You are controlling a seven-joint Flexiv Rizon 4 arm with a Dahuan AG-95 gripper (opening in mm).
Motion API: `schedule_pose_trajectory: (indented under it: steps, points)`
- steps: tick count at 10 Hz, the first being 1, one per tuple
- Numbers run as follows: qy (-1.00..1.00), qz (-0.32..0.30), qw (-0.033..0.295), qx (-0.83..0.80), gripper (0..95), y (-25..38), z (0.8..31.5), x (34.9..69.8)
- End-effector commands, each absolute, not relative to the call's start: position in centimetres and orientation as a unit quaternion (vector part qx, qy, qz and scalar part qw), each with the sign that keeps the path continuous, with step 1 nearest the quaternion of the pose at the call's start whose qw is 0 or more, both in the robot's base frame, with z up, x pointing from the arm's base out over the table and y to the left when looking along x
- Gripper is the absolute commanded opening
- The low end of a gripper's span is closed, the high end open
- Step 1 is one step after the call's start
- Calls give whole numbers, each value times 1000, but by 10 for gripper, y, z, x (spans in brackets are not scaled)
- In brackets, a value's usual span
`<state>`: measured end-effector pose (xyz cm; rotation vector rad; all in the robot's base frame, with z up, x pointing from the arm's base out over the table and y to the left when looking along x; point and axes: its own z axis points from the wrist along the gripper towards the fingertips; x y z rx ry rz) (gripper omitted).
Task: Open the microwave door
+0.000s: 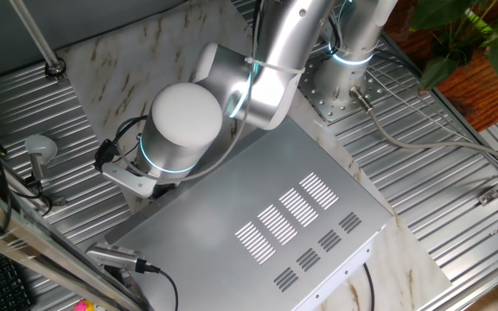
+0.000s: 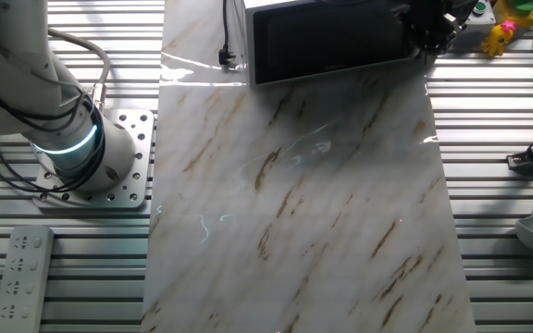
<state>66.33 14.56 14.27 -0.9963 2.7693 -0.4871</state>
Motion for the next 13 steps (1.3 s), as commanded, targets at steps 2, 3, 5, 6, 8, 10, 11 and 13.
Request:
schedule_pose_trajectory:
  steps: [2, 3, 5, 6, 8, 10, 11, 13]
  points:
    - [927, -161, 80, -330, 0, 160, 133, 654]
    - [926, -162, 81, -330, 0, 160, 133, 654]
    - [926, -166, 80, -329, 0, 160, 133, 654]
    - [927, -161, 82, -328, 0, 160, 133, 654]
    - [926, -167, 86, -328, 0, 160, 133, 654]
    - [926, -165, 84, -330, 0, 160, 133, 654]
    - [926, -163, 84, -330, 0, 160, 133, 654]
    - [924, -170, 85, -331, 0, 160, 133, 654]
